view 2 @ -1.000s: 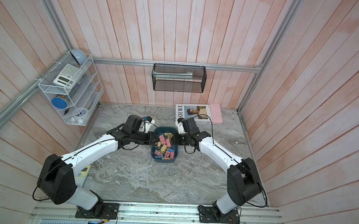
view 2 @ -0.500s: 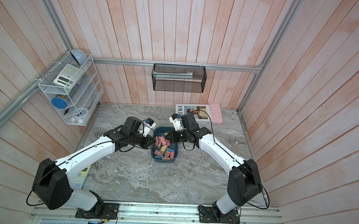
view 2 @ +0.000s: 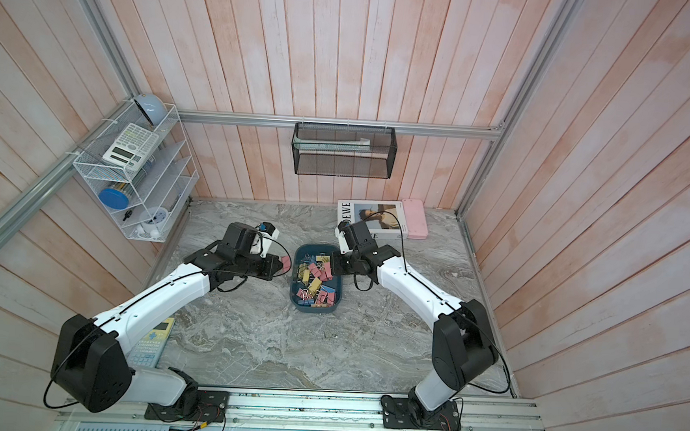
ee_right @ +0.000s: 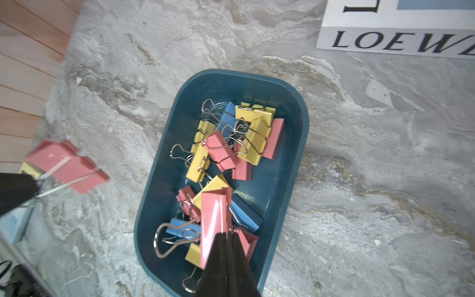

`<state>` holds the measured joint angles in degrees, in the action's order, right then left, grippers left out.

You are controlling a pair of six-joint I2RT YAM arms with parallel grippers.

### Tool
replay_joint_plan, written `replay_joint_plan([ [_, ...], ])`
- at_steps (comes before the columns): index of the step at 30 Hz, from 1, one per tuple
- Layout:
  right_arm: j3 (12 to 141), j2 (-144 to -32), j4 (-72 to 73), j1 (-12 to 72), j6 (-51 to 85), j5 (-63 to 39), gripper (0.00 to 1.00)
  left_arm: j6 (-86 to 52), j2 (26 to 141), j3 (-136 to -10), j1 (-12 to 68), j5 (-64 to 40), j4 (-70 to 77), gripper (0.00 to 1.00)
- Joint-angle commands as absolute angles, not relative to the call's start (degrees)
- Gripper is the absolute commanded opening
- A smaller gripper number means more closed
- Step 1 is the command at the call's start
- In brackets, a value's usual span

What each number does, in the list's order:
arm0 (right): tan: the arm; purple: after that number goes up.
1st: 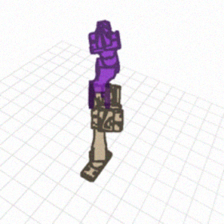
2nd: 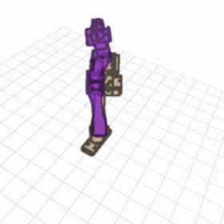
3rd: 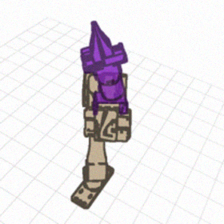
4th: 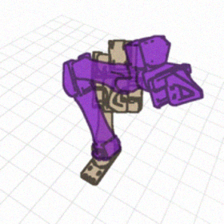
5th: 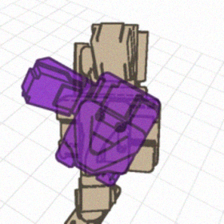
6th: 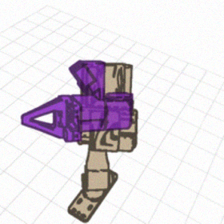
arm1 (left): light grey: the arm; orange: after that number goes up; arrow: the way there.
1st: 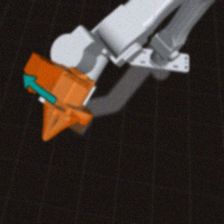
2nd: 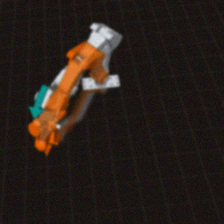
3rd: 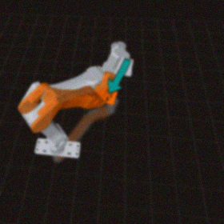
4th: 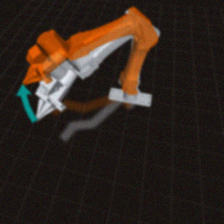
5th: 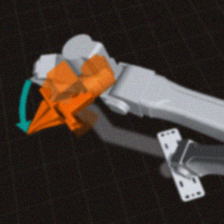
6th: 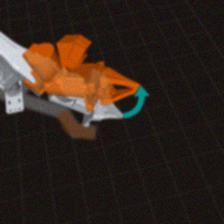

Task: Take out the binder clips from the storage box
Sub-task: Place the binder clip in the storage box, then place the binder clip at the center of the board.

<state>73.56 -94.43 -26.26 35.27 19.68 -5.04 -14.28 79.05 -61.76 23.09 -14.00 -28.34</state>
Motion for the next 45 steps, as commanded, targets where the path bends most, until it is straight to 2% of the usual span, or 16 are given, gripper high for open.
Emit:
replay_joint_plan([
  [1, 77.68, -98.59, -29.04, 38.48, 18.44, 4.44, 0.0, -20.71, 77.89, -59.6, 20.28, -13.27, -25.54, 0.0],
  [6, 81.51, -104.24, -32.16, 40.39, 18.68, 7.09, 0.0, -28.75, 79.32, -56.02, 15.25, -12.3, -21.82, 0.0],
  [8, 82.54, -105.16, -33.17, 41.08, 18.37, 6.66, 0.16, -30.89, 80.25, -54.46, 13.4, -12.93, -19.82, 0.0],
  [10, 83.43, -105.3, -34.47, 41.26, 18.02, 5.39, 0.2, -32.29, 81.21, -53.11, 11.88, -13.36, -17.36, 0.0],
  [12, 83.93, -104.67, -35.4, 41.28, 18.15, 4.97, 0.29, -33.61, 82.42, -51.92, 10.5, -12.84, -15.36, 0.0],
  [16, 83.75, -101.77, -36.28, 41.29, 18.13, 5.03, 0.31, -36.85, 86.38, -50.34, 7.18, -14.3, -10.09, 0.0],
  [25, 77.15, -90.16, -34.38, 41.28, 19.11, 10.51, 0.73, -41.6, 98.25, -51.98, 0.99, -17.95, -0.56, 0.0],
  [27, 74.45, -86.8, -32.4, 41.28, 19.64, 11.85, 0.86, -42.61, 100.44, -53.12, 0.21, -18.27, 0.15, 0.0],
  [30, 72.46, -83.89, -31.57, 41.25, 19.79, 12.56, 0.95, -44.49, 102.35, -53.57, -0.71, -18.84, 2.61, 0.01],
  [36, 72.09, -83.32, -32.74, 41.23, 20.52, 13.15, 0.98, -45.11, 100.24, -52.65, -2.03, -18.72, 2.58, 0.6],
  [41, 71.53, -82.54, -32.53, 41.26, 20.99, 13.95, 0.98, -43.23, 93.8, -52.61, -1.7, -18.78, -2.88, 0.62],
  [45, 70.44, -82.0, -32.09, 41.27, 21.32, 13.62, 0.98, -40.11, 89.59, -55.0, 1.73, -18.35, -10.19, 0.61],
])
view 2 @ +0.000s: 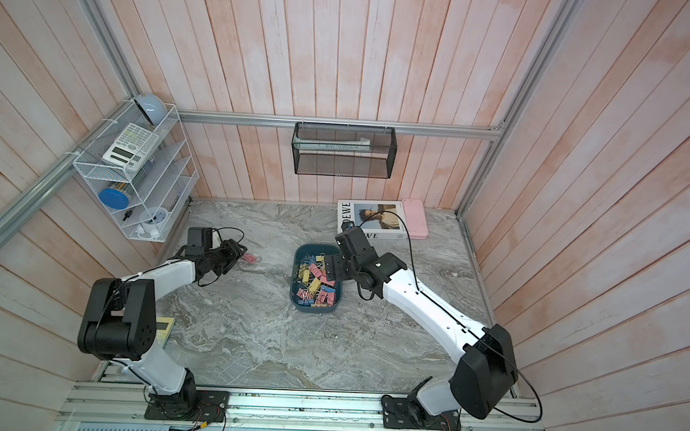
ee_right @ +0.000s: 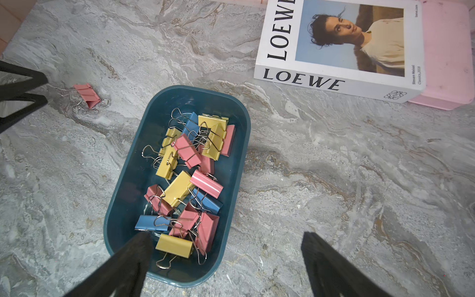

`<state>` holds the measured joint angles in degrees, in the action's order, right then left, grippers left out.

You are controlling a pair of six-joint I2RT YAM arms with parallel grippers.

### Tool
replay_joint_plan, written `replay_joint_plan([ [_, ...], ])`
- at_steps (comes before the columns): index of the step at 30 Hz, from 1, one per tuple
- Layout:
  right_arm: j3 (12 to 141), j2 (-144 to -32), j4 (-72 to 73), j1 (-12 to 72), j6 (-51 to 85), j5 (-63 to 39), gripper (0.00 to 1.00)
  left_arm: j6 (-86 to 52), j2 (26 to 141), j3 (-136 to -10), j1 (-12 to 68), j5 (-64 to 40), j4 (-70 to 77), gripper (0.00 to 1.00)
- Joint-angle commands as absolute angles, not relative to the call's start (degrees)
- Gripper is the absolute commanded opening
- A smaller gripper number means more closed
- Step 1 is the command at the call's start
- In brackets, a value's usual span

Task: Take out the binder clips from the storage box
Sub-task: Place the binder clip at the center of the board, then pick up the binder clip from the storage box.

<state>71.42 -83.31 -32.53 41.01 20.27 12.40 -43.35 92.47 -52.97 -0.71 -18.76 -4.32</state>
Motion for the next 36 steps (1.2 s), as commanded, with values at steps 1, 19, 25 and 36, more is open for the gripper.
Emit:
replay_joint_plan([
  [1, 70.17, -81.92, -32.04, 41.31, 21.37, 13.46, 0.98, -39.34, 88.67, -55.4, 3.04, -17.77, -11.58, 0.61],
  [19, 63.05, -74.17, -31.82, 40.99, 25.18, 17.22, 0.98, -30.69, 102.11, -75.5, 33.42, -0.22, -29.08, 0.41],
  [25, 61.1, -71.34, -32.48, 41.04, 25.93, 18.28, 0.98, -27.37, 110.21, -83.62, 36.82, 2.84, -34.82, 0.39],
  [36, 60.57, -70.54, -32.51, 40.93, 26.54, 17.65, 0.98, -25.8, 115.99, -88.82, 38.04, 6.28, -38.25, 0.18],
])
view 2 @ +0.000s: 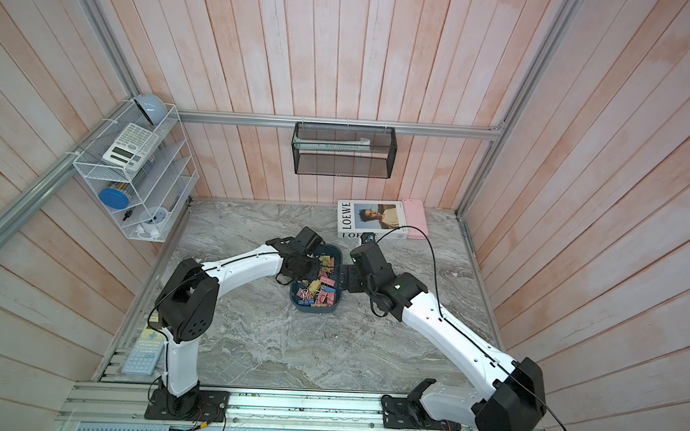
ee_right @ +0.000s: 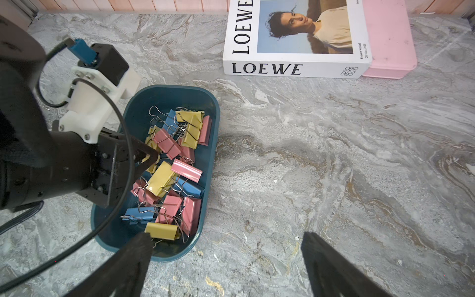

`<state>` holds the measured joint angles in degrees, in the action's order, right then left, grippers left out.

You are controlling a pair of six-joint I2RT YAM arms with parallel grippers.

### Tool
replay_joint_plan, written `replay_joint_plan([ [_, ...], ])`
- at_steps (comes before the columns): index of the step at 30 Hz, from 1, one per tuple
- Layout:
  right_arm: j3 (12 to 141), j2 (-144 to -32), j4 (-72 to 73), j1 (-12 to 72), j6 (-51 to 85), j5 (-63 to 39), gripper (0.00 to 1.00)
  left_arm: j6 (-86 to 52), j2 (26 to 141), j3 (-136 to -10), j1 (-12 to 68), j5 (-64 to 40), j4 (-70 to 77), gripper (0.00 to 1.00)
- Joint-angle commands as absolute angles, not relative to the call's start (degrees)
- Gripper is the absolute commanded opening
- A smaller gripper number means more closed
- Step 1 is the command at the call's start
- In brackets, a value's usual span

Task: Take out the binder clips from the storage box
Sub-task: Pick up the binder clip from the storage box, then place the binder clip at the center of the board.

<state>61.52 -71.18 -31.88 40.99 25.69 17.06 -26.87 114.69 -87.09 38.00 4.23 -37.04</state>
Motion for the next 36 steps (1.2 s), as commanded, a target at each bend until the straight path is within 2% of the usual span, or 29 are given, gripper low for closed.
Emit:
replay_joint_plan([
  [1, 60.64, -70.62, -32.37, 40.94, 26.55, 17.47, 0.98, -26.0, 116.16, -89.11, 38.05, 6.25, -38.07, 0.13],
  [3, 60.88, -70.92, -32.26, 40.98, 26.5, 17.07, 0.98, -26.25, 115.73, -89.4, 37.98, 5.94, -37.97, 0.04],
  [6, 61.41, -71.48, -31.92, 40.94, 26.11, 16.79, 0.98, -27.0, 113.87, -88.86, 38.06, 5.78, -37.95, 0.0],
  [19, 66.0, -77.08, -29.5, 41.01, 24.39, 13.08, 0.98, -31.66, 94.97, -78.65, 35.34, 4.13, -33.8, 0.0],
  [27, 69.11, -80.89, -29.02, 41.1, 23.61, 10.6, 0.98, -36.73, 80.42, -63.71, 24.25, -2.6, -23.53, 0.0],
  [32, 70.06, -81.82, -29.42, 41.14, 23.4, 10.29, 0.98, -37.38, 77.0, -55.9, 17.16, -4.87, -19.25, 0.0],
  [36, 70.46, -82.63, -29.99, 41.13, 23.03, 10.11, 0.98, -40.88, 77.23, -48.01, 10.42, -9.67, -8.69, 0.0],
])
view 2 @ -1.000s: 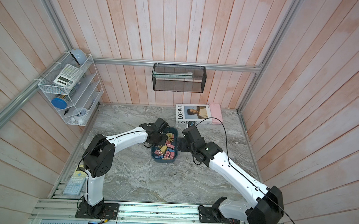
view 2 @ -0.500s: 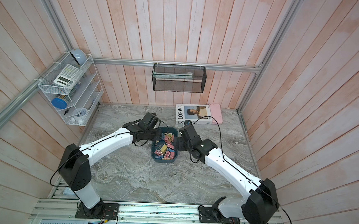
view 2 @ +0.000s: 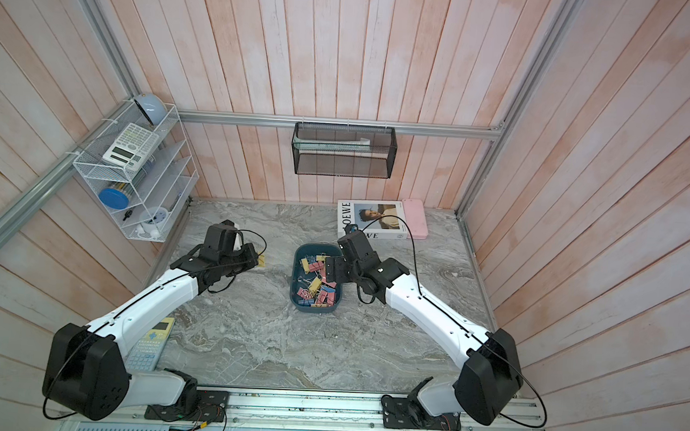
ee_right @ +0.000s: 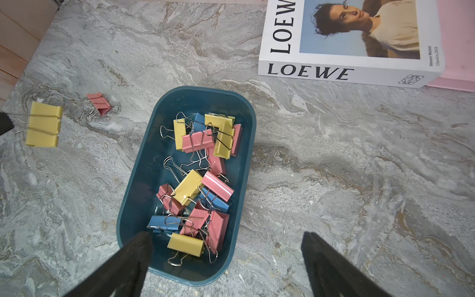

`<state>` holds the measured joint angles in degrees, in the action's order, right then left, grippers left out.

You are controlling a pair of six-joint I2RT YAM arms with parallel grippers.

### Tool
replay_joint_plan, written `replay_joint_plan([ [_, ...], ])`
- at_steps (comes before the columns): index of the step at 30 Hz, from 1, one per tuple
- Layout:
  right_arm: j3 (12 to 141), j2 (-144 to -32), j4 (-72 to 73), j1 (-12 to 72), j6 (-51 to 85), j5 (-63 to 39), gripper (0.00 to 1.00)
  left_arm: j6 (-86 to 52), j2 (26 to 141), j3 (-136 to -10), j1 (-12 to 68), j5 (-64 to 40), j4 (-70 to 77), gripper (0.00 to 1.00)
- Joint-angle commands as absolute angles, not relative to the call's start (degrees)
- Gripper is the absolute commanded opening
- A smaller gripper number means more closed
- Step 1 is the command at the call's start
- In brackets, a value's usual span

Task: Take out the binder clips from the storage box
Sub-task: Place the binder clip at the center of the board.

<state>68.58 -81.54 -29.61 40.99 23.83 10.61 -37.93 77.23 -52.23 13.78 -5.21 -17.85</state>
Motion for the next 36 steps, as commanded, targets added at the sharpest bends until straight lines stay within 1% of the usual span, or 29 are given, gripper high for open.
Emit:
replay_joint_plan([
  [1, 70.78, -83.07, -30.36, 41.24, 22.95, 9.97, 0.98, -41.65, 77.58, -46.53, 9.11, -10.63, -6.17, 0.0],
  [6, 72.93, -86.67, -32.79, 41.23, 21.79, 8.58, 0.97, -44.82, 82.41, -41.05, 3.58, -14.99, 5.11, 0.0],
  [9, 73.95, -89.01, -33.08, 41.26, 20.44, 7.13, 0.92, -45.78, 84.93, -39.48, 1.73, -17.36, 8.79, 0.0],
  [11, 74.89, -90.8, -33.38, 41.29, 19.58, 6.27, 0.81, -45.66, 86.37, -39.05, 1.34, -18.01, 9.38, 0.0],
  [15, 77.84, -95.27, -34.73, 41.22, 17.95, 4.94, 0.64, -46.09, 87.38, -36.9, 0.99, -18.38, 11.13, 0.0],
  [18, 80.46, -98.93, -36.52, 41.15, 17.13, 5.35, 0.54, -46.4, 87.1, -35.0, 0.97, -18.11, 11.77, 0.02],
  [20, 82.33, -101.54, -38.42, 41.13, 16.34, 5.88, 0.49, -46.36, 86.56, -33.88, 0.97, -17.9, 11.94, 0.05],
  [21, 83.56, -102.97, -39.75, 41.2, 15.02, 6.02, 0.47, -46.29, 86.33, -33.24, 0.97, -17.61, 12.06, 0.09],
  [23, 86.39, -105.76, -43.31, 41.18, 13.72, 6.63, 0.46, -46.14, 86.02, -32.48, 0.97, -17.58, 12.09, 0.13],
  [24, 88.24, -107.49, -45.57, 41.14, 13.0, 6.69, 0.46, -46.06, 85.8, -32.26, 0.88, -17.58, 11.87, 0.16],
  [26, 91.03, -110.38, -48.52, 41.13, 11.0, 6.2, 0.44, -45.97, 85.34, -32.15, 0.92, -17.64, 11.15, 0.3],
  [27, 91.63, -111.53, -49.14, 41.14, 10.45, 6.45, 0.41, -45.88, 84.98, -32.17, 0.89, -17.75, 10.82, 0.39],
  [30, 91.75, -112.76, -49.1, 41.05, 9.61, 6.7, 0.4, -45.74, 82.89, -32.55, 0.88, -17.45, 9.31, 0.55],
  [31, 91.19, -112.7, -48.74, 41.05, 9.49, 6.55, 0.4, -45.62, 82.04, -32.91, 0.94, -16.94, 8.1, 0.74],
  [32, 90.65, -112.65, -48.27, 41.11, 9.49, 6.74, 0.4, -45.45, 81.15, -33.31, 0.89, -16.39, 6.95, 0.96],
  [33, 89.94, -112.5, -47.72, 41.05, 9.41, 6.73, 0.4, -45.05, 80.25, -33.81, 0.9, -15.94, 5.76, 1.0],
  [36, 88.88, -112.79, -47.2, 41.09, 8.96, 6.64, 0.4, -43.71, 77.72, -35.71, 0.88, -15.64, 2.36, 1.0],
])
